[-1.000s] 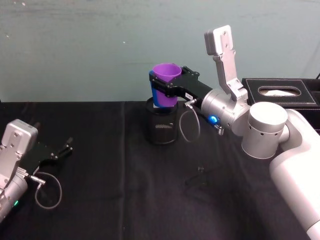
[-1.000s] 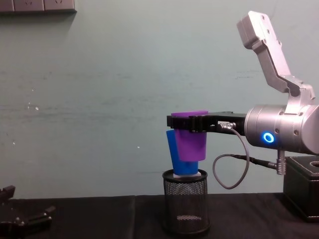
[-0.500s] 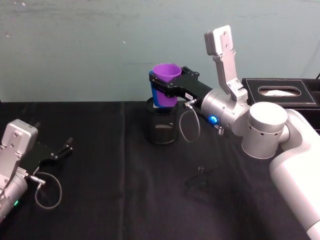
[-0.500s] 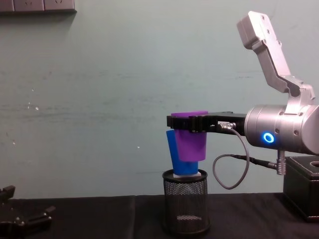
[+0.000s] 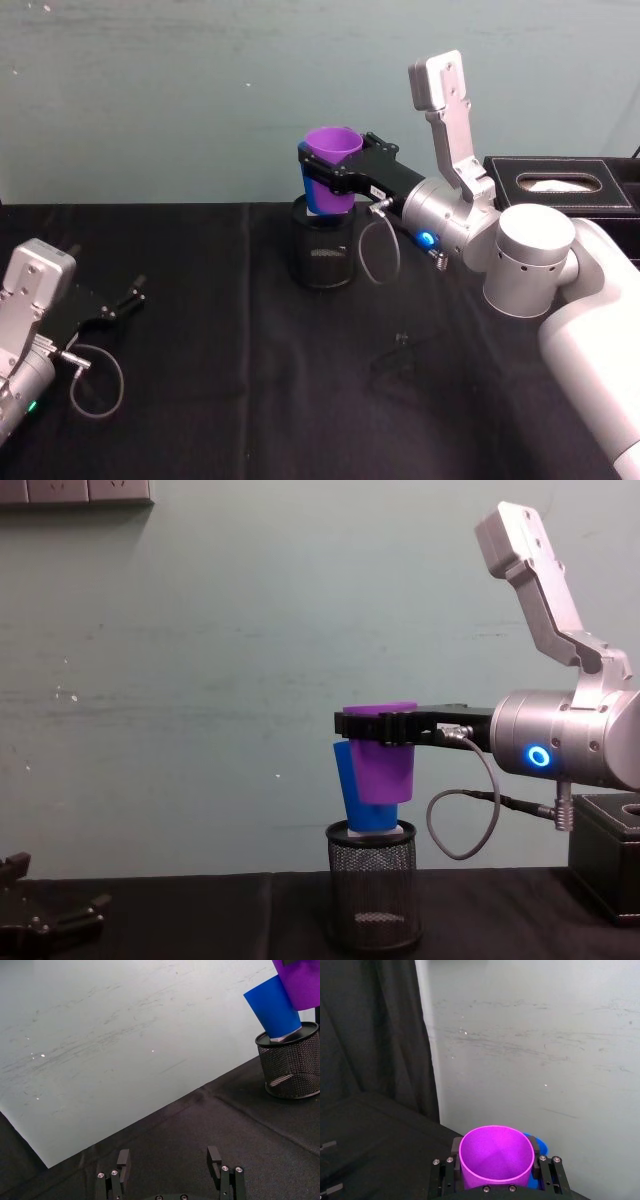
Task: Pick up one cup with a gripper and tap it against the other cup.
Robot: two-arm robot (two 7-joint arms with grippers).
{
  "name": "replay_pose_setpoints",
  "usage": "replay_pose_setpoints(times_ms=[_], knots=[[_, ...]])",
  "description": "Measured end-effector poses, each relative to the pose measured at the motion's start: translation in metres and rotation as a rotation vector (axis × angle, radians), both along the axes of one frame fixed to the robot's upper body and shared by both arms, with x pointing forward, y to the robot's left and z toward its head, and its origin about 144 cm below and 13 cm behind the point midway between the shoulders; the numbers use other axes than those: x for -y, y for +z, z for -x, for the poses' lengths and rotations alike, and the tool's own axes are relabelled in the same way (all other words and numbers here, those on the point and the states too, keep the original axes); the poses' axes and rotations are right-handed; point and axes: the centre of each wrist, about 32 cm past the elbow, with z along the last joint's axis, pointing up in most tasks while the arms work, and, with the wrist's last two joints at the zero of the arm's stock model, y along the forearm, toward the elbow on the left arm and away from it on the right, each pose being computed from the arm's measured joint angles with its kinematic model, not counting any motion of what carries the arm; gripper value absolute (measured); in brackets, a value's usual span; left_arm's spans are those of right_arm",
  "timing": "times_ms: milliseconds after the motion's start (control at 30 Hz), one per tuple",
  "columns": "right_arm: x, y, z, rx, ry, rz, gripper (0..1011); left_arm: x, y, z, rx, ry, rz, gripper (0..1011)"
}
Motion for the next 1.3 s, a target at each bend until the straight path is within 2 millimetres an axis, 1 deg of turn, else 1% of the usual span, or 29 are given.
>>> replay_pose_setpoints(times_ms=[1300], knots=[[0.0, 0.0, 0.0, 0.0, 0.0, 0.0, 762, 0.0, 0.0, 0.0, 0.0, 0.0, 0.0, 1000]])
